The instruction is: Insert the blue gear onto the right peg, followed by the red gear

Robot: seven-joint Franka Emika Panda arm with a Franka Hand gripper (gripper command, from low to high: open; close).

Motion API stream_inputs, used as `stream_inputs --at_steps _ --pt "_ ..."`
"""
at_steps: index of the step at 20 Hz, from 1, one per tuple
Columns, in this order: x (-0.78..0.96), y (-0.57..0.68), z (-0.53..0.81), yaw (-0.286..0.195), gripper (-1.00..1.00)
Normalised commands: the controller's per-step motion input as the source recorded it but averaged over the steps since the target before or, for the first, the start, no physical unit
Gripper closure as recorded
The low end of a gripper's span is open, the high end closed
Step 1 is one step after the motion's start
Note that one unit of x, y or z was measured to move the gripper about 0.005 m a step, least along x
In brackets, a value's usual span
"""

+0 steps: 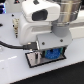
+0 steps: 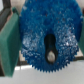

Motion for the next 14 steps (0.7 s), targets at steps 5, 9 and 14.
stream_inputs --at_steps 5,9,14 --pt "0.04 0.05 -0.02 0.000 -1.00" --pt "-0.04 0.11 0.29 0.000 -1.00" --pt "-0.10 0.14 0.44 0.000 -1.00"
